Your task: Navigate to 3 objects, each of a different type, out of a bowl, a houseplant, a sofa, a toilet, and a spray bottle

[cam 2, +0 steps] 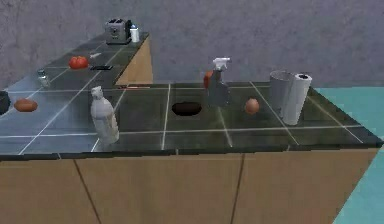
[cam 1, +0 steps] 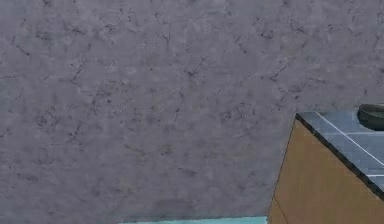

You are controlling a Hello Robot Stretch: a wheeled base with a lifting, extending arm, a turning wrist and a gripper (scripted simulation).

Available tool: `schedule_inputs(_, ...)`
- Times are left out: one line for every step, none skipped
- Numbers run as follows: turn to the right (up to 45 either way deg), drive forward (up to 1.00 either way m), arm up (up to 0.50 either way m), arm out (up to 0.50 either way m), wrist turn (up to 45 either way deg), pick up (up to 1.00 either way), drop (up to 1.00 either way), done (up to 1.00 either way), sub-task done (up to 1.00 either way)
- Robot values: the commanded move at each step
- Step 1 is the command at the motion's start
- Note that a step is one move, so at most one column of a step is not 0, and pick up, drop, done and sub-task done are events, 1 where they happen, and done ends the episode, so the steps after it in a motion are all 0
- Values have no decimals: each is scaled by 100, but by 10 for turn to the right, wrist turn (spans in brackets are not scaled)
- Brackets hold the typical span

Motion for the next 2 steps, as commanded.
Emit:
schedule_inputs(-450, 0, 0, 0, 0, 0, 0, 0, 0)
schedule_inputs(-450, 0, 0, 0, 0, 0, 0, 0, 0)
